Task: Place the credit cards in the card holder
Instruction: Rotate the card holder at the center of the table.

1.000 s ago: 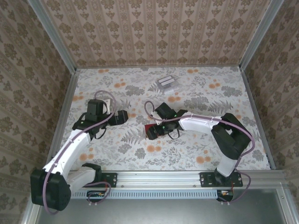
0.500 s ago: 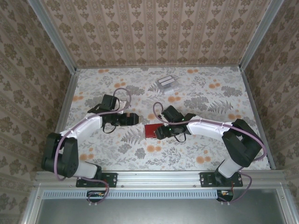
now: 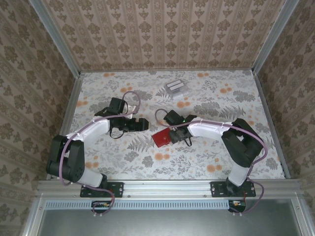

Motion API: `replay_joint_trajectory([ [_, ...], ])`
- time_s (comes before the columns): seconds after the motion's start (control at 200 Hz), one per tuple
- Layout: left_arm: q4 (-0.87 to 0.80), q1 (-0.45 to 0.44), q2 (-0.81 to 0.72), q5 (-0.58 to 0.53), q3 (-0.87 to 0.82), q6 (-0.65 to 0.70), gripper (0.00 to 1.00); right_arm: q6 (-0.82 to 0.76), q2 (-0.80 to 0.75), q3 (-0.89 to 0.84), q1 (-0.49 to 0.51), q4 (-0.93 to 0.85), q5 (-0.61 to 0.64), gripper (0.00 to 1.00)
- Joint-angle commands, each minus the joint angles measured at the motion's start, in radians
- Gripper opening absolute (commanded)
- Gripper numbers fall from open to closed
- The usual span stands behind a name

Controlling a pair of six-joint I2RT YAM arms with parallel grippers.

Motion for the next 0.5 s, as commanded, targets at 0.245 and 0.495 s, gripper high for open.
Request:
replay_joint_trajectory([
  [0.245, 0.021, -0.125, 0.19, 0.056, 0.124, 0.042, 0.85, 0.183, -0.156, -0.042, -0.118, -0.032, -0.078, 0.62],
  [0.495, -0.057, -0.13, 0.361, 0.143, 0.212, 0.08, 0.75, 0.333, -0.249, -0.2, -0.127, 0.174, -0.39, 0.57],
])
